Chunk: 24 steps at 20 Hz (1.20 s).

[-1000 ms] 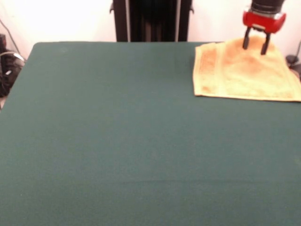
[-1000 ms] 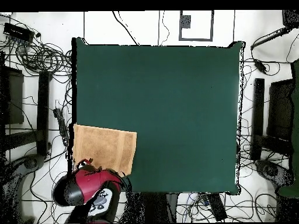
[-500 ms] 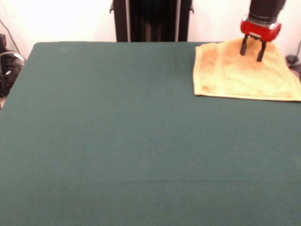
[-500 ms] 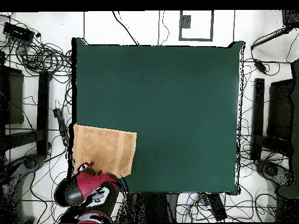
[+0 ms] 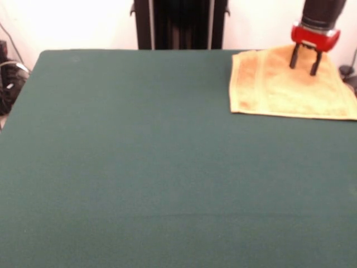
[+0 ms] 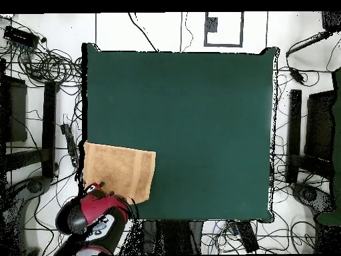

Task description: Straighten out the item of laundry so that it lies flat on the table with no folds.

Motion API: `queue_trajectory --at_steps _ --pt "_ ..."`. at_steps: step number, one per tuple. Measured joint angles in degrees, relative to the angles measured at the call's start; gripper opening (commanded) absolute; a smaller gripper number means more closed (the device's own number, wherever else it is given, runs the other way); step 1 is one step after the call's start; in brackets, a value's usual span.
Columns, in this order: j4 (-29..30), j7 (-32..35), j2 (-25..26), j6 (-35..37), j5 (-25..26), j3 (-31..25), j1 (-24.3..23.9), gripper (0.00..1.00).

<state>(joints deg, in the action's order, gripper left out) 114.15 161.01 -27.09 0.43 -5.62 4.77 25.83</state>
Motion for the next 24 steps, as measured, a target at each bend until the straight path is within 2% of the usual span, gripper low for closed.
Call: queue_trajectory --at_steps 6,10,17,19,24 --pt "-3.43 0.00 -1.27 3.46 0.05 0.27 -0.05 1.00" --pt "-4.42 0.00 -4.42 5.93 0.69 0.19 -1.58 1.00" --pt "-4.72 0.00 -11.00 9.50 2.74 -1.28 -7.64 1.00" --pt "-4.72 0.00 -12.99 9.63 3.93 -1.63 -10.89 1.00" --pt "-4.72 0.00 -12.41 8.76 4.53 -2.14 -13.31 1.00"
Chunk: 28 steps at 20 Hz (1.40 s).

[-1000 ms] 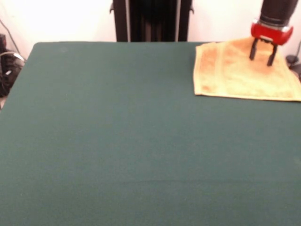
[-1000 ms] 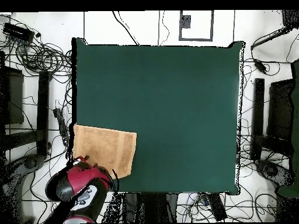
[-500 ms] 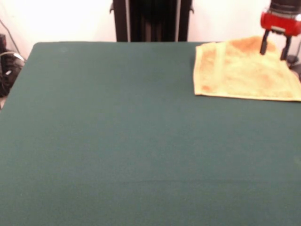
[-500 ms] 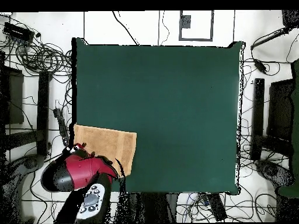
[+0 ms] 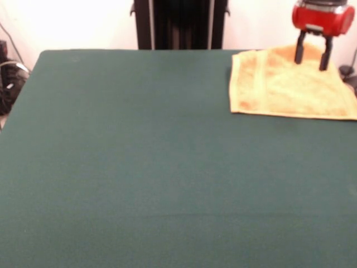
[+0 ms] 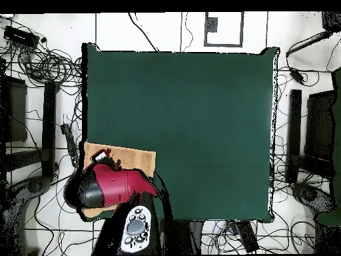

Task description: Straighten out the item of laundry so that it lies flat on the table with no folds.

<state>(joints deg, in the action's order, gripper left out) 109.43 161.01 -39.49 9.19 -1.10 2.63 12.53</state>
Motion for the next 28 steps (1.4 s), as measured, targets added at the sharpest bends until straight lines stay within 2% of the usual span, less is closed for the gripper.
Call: queue_trajectory --at_steps 7,15,22,28 --pt "0.17 0.00 5.25 -2.42 -0.57 -0.66 0.67 1.00" --pt "0.66 -0.01 13.69 -3.98 -4.72 -1.97 3.39 1.00" --pt "1.31 0.00 12.71 -4.80 -4.84 -1.34 3.52 1.00" --pt "1.48 0.00 11.52 -4.80 -3.86 -1.18 0.52 1.00"
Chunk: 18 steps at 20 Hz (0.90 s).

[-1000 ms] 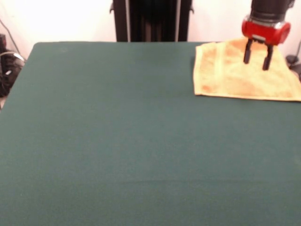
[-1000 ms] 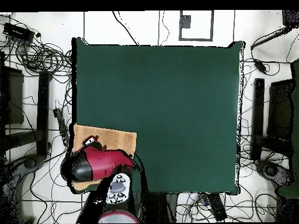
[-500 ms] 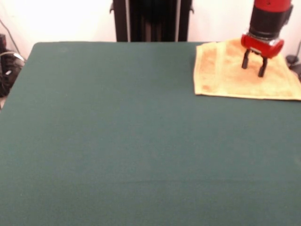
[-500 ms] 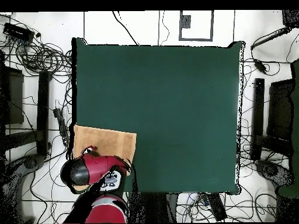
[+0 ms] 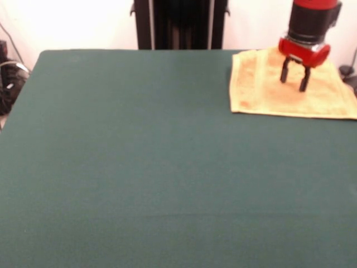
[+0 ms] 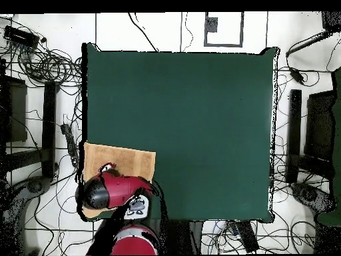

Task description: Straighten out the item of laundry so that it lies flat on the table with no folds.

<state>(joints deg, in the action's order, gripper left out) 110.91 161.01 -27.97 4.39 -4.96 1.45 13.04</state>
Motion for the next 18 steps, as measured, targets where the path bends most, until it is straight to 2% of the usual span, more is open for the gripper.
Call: queue_trajectory --at_steps 9,18 --pt "0.00 0.00 -0.32 0.00 1.75 0.76 -2.99 1.00" --pt "-0.31 0.00 2.36 -0.90 -0.19 1.73 -1.15 1.00"
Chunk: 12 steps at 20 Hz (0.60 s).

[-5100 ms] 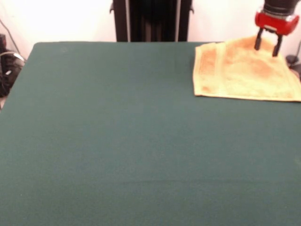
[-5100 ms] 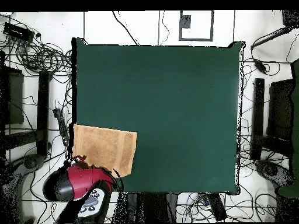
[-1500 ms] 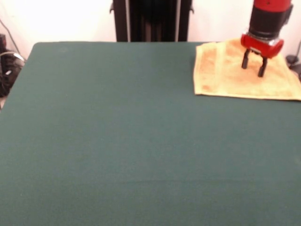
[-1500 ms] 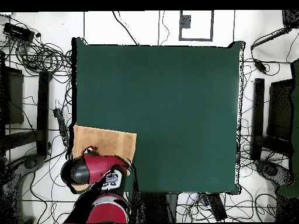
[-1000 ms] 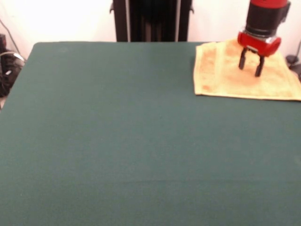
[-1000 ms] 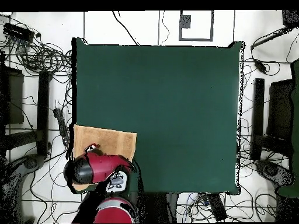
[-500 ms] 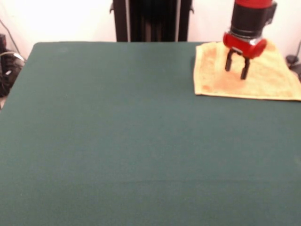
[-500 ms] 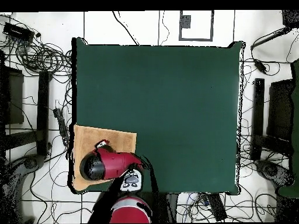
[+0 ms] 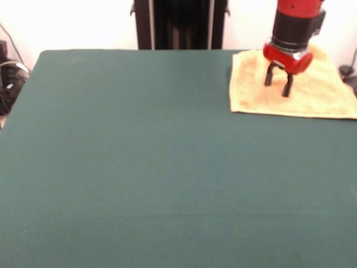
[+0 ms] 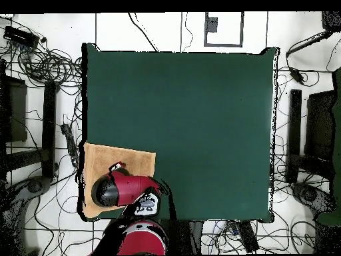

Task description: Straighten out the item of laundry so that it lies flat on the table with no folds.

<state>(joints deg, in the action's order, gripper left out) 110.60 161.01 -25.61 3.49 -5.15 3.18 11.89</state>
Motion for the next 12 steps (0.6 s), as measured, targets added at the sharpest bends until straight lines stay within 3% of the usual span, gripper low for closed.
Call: queue_trajectory --at_steps 12 --pt "-0.13 0.00 -0.35 0.67 -0.02 0.36 0.25 1.00"
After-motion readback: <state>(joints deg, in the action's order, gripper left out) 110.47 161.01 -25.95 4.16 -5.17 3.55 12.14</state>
